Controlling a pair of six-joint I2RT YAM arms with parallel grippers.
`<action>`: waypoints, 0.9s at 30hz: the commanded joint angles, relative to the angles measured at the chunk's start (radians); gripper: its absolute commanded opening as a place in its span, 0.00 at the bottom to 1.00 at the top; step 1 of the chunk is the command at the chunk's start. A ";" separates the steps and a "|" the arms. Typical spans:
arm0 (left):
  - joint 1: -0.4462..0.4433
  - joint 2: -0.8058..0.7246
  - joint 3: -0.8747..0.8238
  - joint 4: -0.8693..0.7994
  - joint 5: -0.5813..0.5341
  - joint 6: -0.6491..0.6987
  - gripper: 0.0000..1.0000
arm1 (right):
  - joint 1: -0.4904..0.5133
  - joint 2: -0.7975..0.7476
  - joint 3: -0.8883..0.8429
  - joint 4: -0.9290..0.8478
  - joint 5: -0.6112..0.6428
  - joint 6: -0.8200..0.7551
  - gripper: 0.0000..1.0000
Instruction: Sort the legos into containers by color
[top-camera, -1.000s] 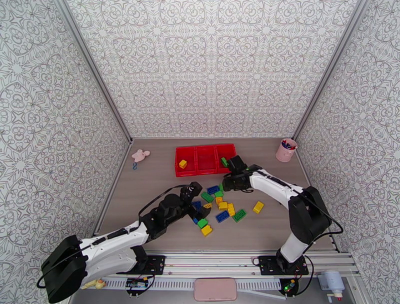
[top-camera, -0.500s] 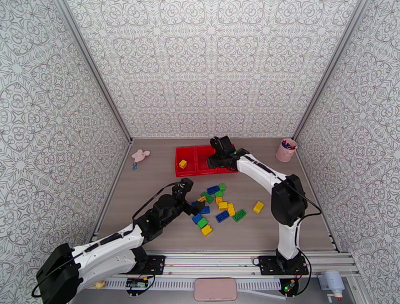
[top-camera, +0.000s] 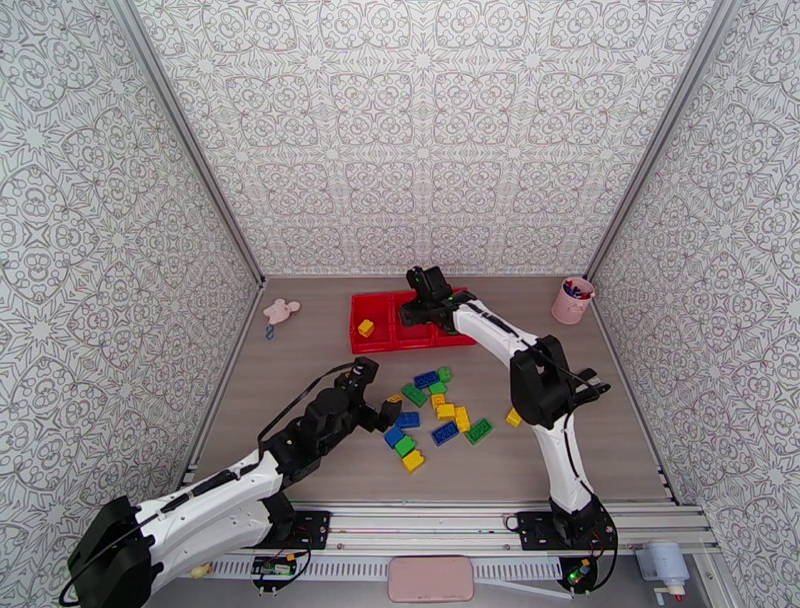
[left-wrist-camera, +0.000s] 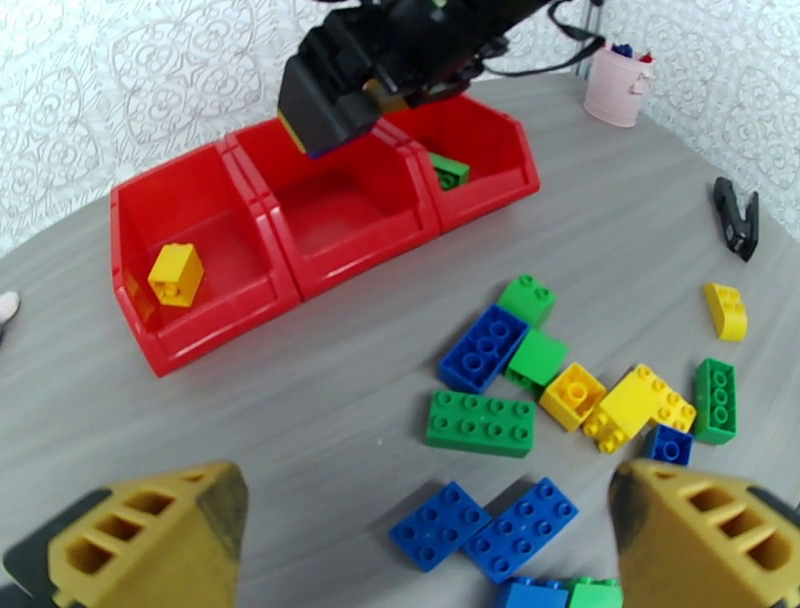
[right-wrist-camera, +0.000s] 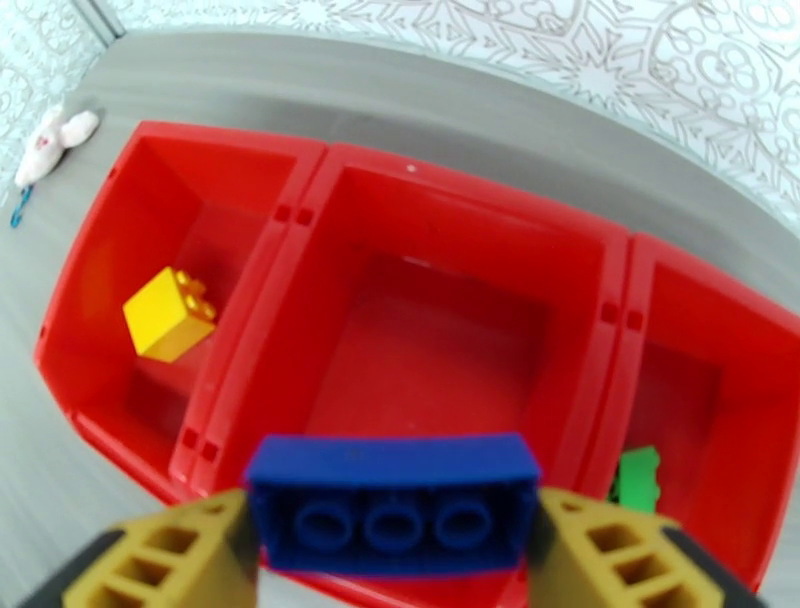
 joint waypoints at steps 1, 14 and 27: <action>0.020 0.020 0.045 -0.046 0.007 -0.045 1.00 | 0.002 -0.017 0.015 0.005 0.004 0.004 0.81; 0.045 0.188 0.179 -0.268 -0.014 -0.229 0.99 | 0.002 -0.364 -0.388 0.007 0.045 0.058 0.92; 0.047 0.351 0.362 -0.500 -0.079 -0.480 1.00 | 0.001 -0.506 -0.536 -0.018 0.085 0.041 0.93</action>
